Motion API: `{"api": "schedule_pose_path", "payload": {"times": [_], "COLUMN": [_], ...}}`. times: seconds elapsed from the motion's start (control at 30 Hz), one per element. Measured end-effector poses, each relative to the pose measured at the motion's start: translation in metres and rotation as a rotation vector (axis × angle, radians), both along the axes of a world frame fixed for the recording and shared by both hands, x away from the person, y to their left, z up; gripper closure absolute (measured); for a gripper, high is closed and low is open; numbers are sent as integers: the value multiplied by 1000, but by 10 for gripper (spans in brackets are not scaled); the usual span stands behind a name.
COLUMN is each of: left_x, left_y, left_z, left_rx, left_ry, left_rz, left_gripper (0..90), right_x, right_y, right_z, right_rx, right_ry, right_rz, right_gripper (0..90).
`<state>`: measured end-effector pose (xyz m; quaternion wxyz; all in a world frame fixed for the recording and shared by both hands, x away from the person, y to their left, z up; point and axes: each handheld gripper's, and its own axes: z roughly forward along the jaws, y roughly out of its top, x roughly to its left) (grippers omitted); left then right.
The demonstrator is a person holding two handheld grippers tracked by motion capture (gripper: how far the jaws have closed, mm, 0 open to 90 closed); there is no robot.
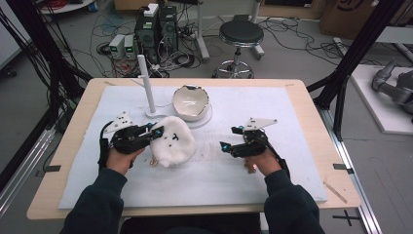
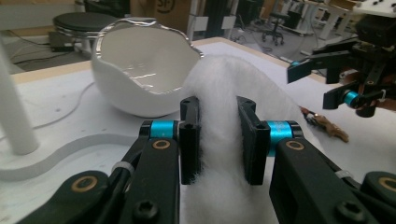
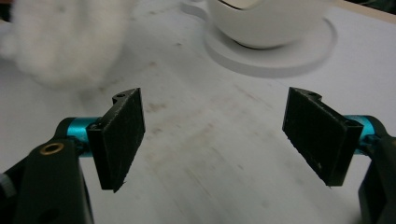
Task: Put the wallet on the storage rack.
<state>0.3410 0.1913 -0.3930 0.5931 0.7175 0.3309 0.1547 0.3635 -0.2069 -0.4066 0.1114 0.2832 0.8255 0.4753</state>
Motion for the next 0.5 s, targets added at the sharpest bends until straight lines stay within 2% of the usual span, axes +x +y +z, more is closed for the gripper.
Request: {"api": "schedule_pose_path", "payload": {"times": [0.03,0.07,0.1,0.13,0.17,0.2,0.23,0.27,0.3,0.33,0.37,0.4,0.43,0.47,0.5], "left_x": [2,2,3,5,6,8,8,9,10,11,11,12,12,12,13], "left_y": [-7,-7,-11,-16,-19,-23,-27,-31,-35,-41,-41,-44,-49,-49,-51], "left_z": [1,1,1,1,1,2,3,4,4,6,6,6,7,7,7], "left_rx": [3,3,-2,-1,-3,-3,-2,-4,-6,-1,-1,-6,-12,-12,-13], "left_ry": [-1,-1,3,4,5,4,7,5,1,1,1,0,5,5,7], "left_rz": [-13,-13,-21,-34,-37,-44,-53,-61,-69,-82,-82,-86,-97,-97,-101], "left_gripper": [728,728,728,728,728,728,728,728,728,728,727,728,727,727,727], "right_x": [1,2,2,4,4,4,4,4,4,6,6,5,5,5,5], "right_y": [5,12,12,26,26,36,36,46,46,53,53,55,55,55,54], "right_z": [1,2,2,5,5,6,6,4,4,0,0,-1,-1,-1,-1], "right_rx": [9,23,23,40,40,40,40,35,35,29,29,22,19,19,17], "right_ry": [4,12,12,11,11,8,8,18,18,26,26,51,55,55,50], "right_rz": [20,45,45,96,96,136,136,172,172,200,200,210,221,221,238], "right_gripper": [213,213,213,214,214,215,215,216,216,262,262,299,360,360,445]}}
